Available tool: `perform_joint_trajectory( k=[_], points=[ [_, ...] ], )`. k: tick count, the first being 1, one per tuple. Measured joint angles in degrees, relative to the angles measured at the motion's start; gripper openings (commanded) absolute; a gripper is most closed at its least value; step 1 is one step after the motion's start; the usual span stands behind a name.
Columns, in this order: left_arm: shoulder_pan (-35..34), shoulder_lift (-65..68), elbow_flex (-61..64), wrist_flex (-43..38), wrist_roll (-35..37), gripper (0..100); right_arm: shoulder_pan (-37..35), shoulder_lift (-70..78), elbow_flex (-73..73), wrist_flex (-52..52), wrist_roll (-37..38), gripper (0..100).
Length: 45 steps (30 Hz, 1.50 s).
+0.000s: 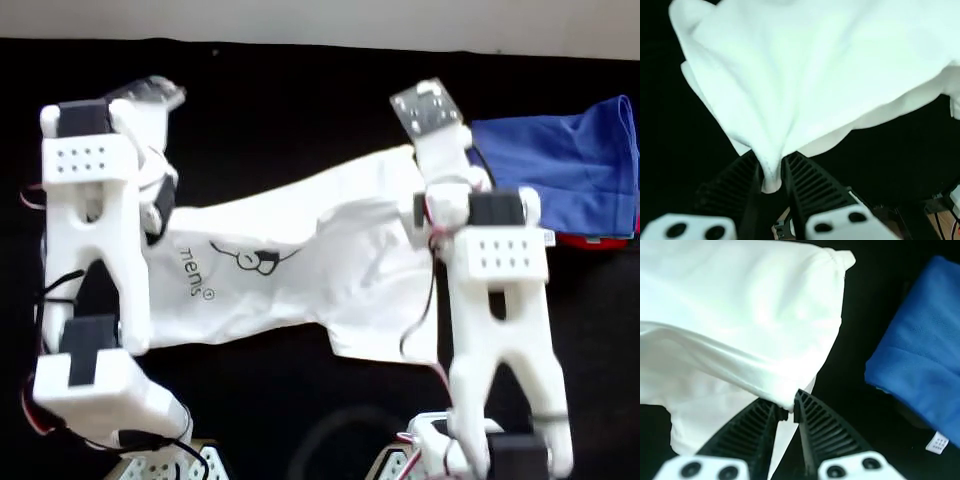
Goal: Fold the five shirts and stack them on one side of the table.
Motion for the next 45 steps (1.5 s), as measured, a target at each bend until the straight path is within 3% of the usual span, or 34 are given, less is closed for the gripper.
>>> perform_joint_trajectory(
  k=[10, 19, 24, 29, 38, 40, 42, 45],
  points=[
    [0.35, -14.68, 29.1, -10.9, -0.62, 1, 3.34, -20.92, 25.67, -0.53, 2.99, 0.5],
    [0.35, -15.03, 42.2, -23.38, -0.62, 1, 4.48, -24.79, 40.09, -4.66, 8.35, 0.5],
    [0.35, -15.03, 42.9, -24.35, -0.62, 8, 4.48, -25.05, 44.75, -6.86, 10.9, 1.9],
    [0.35, -15.82, 42.81, -23.12, -0.62, 17, 4.48, -25.05, 42.81, -4.22, 11.25, 14.9],
    [-1.41, -15.91, 26.11, -9.85, -0.62, 17, 4.48, -25.05, 20.92, 5.19, 11.25, 15.2],
    [-1.76, -16.0, 20.75, -8.62, -0.62, 13, 4.4, -25.05, 18.55, 3.96, 11.25, 7.7],
    [-1.85, -16.0, 17.23, -8.44, -0.62, 0, 4.22, -23.65, 18.29, 0.35, 10.11, 0.2],
    [-1.85, -15.74, 16.18, -11.43, -0.62, 1, 2.46, -18.11, 18.29, -6.15, 6.95, 0.4]
  ],
)
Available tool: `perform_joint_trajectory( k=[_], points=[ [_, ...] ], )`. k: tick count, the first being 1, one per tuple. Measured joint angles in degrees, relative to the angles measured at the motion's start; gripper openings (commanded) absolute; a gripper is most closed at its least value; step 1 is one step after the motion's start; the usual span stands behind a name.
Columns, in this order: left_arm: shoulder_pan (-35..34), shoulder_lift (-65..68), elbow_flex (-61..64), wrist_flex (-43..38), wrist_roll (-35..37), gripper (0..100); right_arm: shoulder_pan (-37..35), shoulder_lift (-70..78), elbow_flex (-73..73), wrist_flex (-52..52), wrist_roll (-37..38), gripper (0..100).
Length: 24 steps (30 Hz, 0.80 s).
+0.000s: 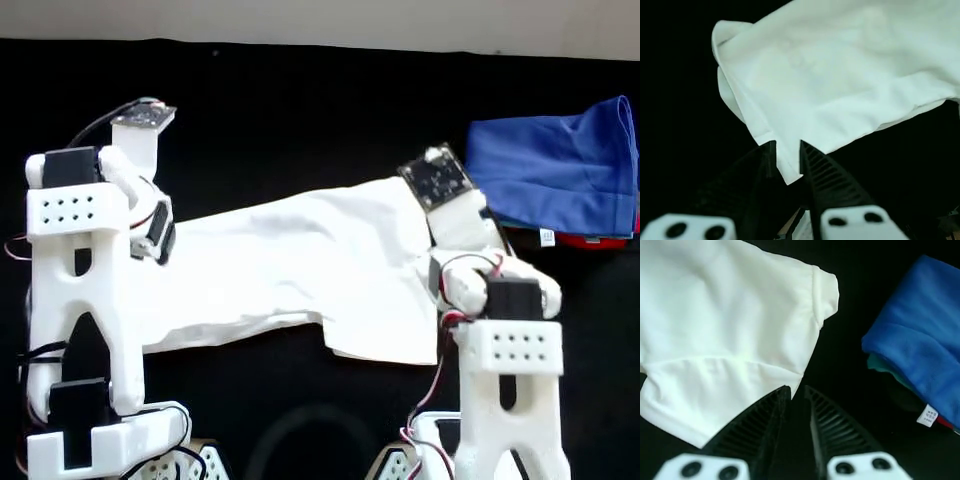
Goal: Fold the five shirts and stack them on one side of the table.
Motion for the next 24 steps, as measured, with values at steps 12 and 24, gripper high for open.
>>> perform_joint_trajectory(
  k=[12, 24],
  points=[
    [2.2, 29.01, -8.62, -18.02, 7.21, 1, -5.36, 45.71, -19.08, -16.97, -13.1, 0.7],
    [-5.98, 56.53, -37.1, -16.7, 8.44, 1, -0.62, 84.48, -56.09, -15.3, -13.8, 0.7]
  ],
)
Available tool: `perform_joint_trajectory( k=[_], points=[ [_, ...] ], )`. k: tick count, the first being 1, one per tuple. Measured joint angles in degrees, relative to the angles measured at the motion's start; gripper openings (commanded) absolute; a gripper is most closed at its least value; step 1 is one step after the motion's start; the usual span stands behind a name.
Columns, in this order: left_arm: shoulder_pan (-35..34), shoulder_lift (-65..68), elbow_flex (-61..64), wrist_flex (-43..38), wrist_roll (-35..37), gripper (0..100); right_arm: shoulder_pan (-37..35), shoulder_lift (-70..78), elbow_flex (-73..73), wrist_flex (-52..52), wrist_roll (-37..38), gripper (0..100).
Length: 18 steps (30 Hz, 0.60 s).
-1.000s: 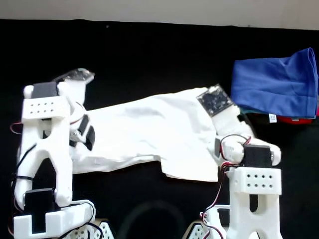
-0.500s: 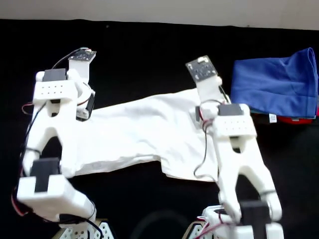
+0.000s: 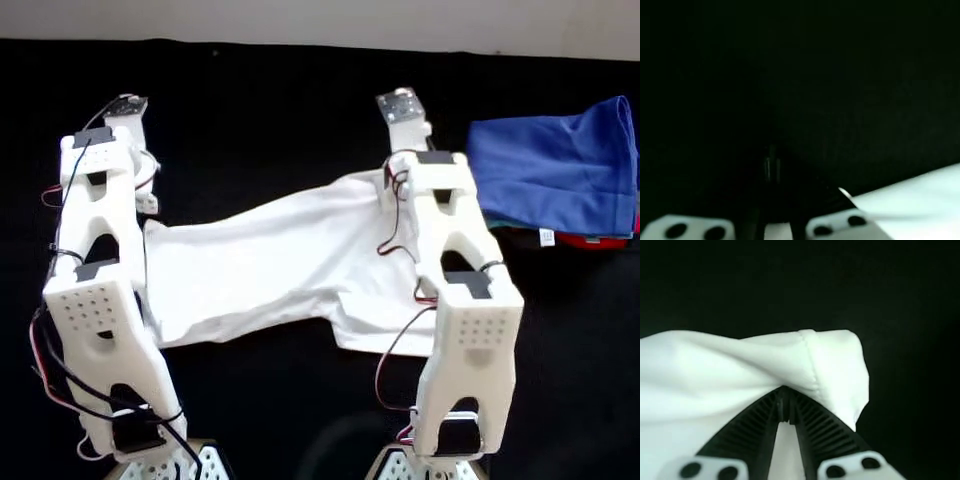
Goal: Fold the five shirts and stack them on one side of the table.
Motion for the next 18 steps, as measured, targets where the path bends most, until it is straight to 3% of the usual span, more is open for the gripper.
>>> perform_joint_trajectory(
  k=[13, 18],
  points=[
    [-0.09, 20.04, -45.19, 25.76, -0.09, 1, 0.62, 8.09, -28.57, 22.15, 0.09, 0.7],
    [1.14, 20.04, -50.64, 28.66, 0.44, 1, -1.41, 8.09, -36.84, 29.45, 0.09, 0.7]
  ],
)
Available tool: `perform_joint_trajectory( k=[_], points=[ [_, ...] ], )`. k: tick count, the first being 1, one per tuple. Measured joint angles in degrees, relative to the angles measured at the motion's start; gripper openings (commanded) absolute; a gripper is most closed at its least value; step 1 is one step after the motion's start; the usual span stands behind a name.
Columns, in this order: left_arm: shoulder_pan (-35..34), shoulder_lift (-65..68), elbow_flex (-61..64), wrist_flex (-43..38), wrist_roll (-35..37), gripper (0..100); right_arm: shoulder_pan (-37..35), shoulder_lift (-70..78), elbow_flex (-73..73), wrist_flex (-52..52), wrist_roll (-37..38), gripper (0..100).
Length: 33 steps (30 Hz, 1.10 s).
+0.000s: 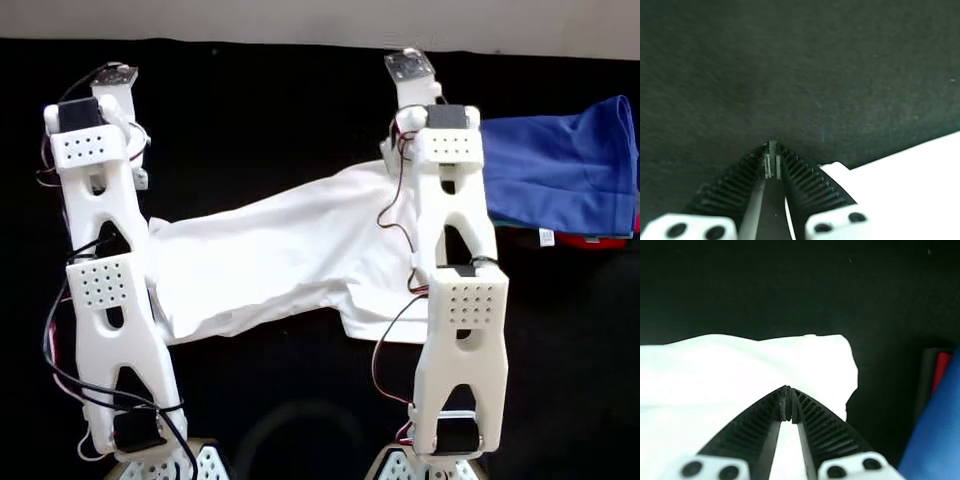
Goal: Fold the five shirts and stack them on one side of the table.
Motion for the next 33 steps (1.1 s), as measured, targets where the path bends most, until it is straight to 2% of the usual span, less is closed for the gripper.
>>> perform_joint_trajectory(
  k=[3, 9, 14, 21, 27, 33],
  points=[
    [2.46, -3.25, 4.75, 0.09, -0.09, 1, -1.32, 0.0, -3.87, 3.96, -1.05, 0.7],
    [8.79, -14.24, 22.68, -0.26, 1.05, 1, -1.41, 0.44, -12.31, 9.67, -6.07, 0.7],
    [7.38, -14.51, 33.14, -4.92, 1.32, 1, -1.49, 0.53, -19.34, 16.79, -6.33, 0.7],
    [4.13, -14.51, 34.81, -5.45, 1.32, 1, -1.49, 0.44, -34.81, 21.1, -6.33, 0.6],
    [0.18, -14.51, 34.81, -4.92, 1.32, 1, -1.67, 0.44, -33.32, 21.1, -6.33, 0.6],
    [0.09, -19.16, 34.9, -1.85, 1.14, 1, -4.13, 0.44, -34.11, 21.1, -6.33, 0.6]
  ],
)
